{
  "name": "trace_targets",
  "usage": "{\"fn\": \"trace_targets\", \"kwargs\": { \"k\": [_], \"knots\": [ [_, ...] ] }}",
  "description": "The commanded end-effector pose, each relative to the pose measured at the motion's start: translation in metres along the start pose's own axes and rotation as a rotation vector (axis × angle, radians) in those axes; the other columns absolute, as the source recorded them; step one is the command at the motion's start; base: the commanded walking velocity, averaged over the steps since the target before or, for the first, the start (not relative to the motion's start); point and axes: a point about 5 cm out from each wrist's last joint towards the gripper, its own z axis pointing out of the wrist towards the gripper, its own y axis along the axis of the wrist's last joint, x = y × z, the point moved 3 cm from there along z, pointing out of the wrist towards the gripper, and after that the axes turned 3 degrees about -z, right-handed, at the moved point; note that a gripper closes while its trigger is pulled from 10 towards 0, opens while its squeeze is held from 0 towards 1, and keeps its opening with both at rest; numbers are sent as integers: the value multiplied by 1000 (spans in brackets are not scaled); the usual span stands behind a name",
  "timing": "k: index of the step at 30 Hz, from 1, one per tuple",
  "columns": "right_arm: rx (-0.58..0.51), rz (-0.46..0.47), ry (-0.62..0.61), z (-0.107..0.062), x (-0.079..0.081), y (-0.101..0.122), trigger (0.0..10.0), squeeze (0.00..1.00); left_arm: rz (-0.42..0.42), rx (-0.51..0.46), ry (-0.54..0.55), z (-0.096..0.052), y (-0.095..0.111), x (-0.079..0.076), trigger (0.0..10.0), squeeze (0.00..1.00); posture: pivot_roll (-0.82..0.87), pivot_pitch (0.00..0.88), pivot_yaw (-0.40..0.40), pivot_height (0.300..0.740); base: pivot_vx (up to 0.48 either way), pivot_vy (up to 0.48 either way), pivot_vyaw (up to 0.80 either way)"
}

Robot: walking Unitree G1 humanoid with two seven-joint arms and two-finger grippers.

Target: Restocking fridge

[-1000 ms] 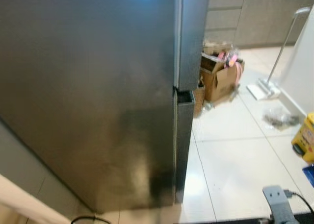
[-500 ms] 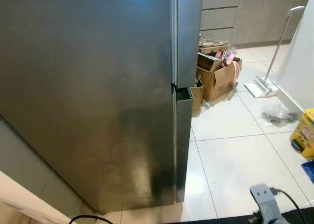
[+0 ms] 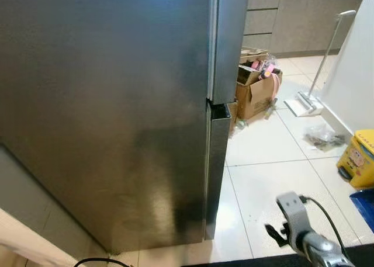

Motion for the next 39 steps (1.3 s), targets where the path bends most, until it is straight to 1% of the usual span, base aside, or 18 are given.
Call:
{"fn": "trace_targets", "kwargs": {
  "k": [1,3,4,5,6,7,8,9,11,12,14,16,18,22,24,29,33,39],
  "knots": [
    [-105,-36,69,8,10,28,10000,1000,12,5,25,-1,-4,6,10000,0,-14,0,-28,740,0,0,0],
    [-201,-63,123,15,21,58,10000,1000,10,3,41,-2,-5,9,10000,0,-11,0,-28,740,0,0,0],
    [-201,-63,123,15,21,58,10000,1000,10,3,41,-2,-5,9,10000,0,-11,0,-28,740,0,0,0],
    [-235,-69,140,17,24,69,10000,1000,6,-2,46,-2,-3,10,10000,0,-10,0,-29,740,0,0,0],
    [-235,-69,140,17,24,69,10000,1000,6,-2,46,-2,-3,10,10000,0,-10,0,-29,740,0,0,0],
    [-262,-76,154,18,27,79,10000,1000,4,-10,47,-2,0,10,10000,0,-7,0,-31,740,0,0,0],
    [-294,-87,180,21,34,91,10000,561,5,-19,49,-1,4,11,10000,0,-13,0,-28,740,0,0,0],
    [-318,-105,194,23,39,102,10000,0,9,-26,50,-1,7,10,10000,0,-18,0,-25,740,0,0,0],
    [-352,-126,202,26,45,117,10000,0,14,-32,47,-1,10,9,10000,0,-18,0,-30,740,0,0,0],
    [-352,-126,202,26,45,117,10000,0,14,-32,47,-1,10,9,10000,0,-18,0,-30,740,0,0,0],
    [-391,-153,173,29,51,138,10000,0,11,-41,44,0,14,7,10000,0,-20,0,-31,740,0,0,0],
    [-398,-158,166,30,52,142,10000,0,10,-43,44,0,14,7,10000,0,-20,0,-31,740,0,0,0],
    [-418,-160,151,30,53,148,10000,0,13,-42,41,0,14,5,10000,0,-22,0,-26,740,0,0,0],
    [-504,-139,87,31,60,178,10000,0,26,-27,28,0,8,3,10000,0,-6,0,-19,740,0,0,0],
    [-525,-145,67,31,64,187,10000,0,34,-23,27,0,6,3,10000,0,1,0,-19,740,0,0,0],
    [-542,-96,62,32,68,196,10000,0,25,-19,37,-1,4,7,10000,0,20,0,-27,740,0,0,0],
    [-545,-82,11,34,71,206,10000,0,30,-28,40,-1,7,9,10000,0,33,0,-24,740,0,0,0],
    [-510,-71,-42,38,70,204,10000,0,30,-26,36,-1,6,9,10000,0,39,0,-25,740,0,0,0]
  ]
}}
